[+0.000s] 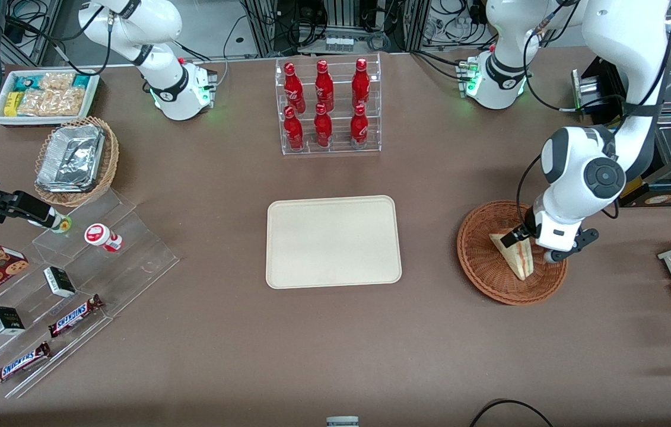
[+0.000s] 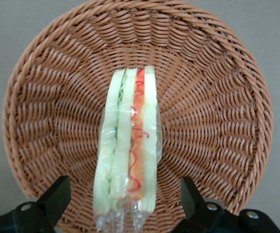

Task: Place sandwich from basket to tray
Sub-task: 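Lower the open left gripper around the wrapped sandwich and close it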

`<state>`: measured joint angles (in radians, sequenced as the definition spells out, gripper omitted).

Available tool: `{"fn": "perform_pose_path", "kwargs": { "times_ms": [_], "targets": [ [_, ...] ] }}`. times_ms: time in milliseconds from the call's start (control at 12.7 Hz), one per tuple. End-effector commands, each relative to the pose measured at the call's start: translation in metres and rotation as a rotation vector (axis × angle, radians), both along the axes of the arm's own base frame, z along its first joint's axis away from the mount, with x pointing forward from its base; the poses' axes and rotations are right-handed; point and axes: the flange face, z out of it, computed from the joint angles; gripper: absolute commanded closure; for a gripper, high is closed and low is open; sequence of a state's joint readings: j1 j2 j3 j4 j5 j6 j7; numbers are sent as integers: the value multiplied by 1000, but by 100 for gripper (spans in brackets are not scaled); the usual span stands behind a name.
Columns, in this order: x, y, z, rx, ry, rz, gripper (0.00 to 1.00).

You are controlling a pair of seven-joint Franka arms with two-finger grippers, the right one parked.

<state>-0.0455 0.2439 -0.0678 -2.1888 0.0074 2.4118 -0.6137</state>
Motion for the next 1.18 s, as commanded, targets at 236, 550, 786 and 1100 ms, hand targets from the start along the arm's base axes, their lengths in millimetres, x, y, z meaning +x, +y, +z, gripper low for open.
{"fn": "perform_pose_path", "kwargs": {
  "times_ms": [236,550,786,1100],
  "targets": [
    [8,-4,-19,2,-3,-4,44],
    [5,-3,-17,4,8,-21,100],
    [2,5,-5,8,51,-97,100],
    [18,-3,33,10,100,-102,100]
  ]
}}
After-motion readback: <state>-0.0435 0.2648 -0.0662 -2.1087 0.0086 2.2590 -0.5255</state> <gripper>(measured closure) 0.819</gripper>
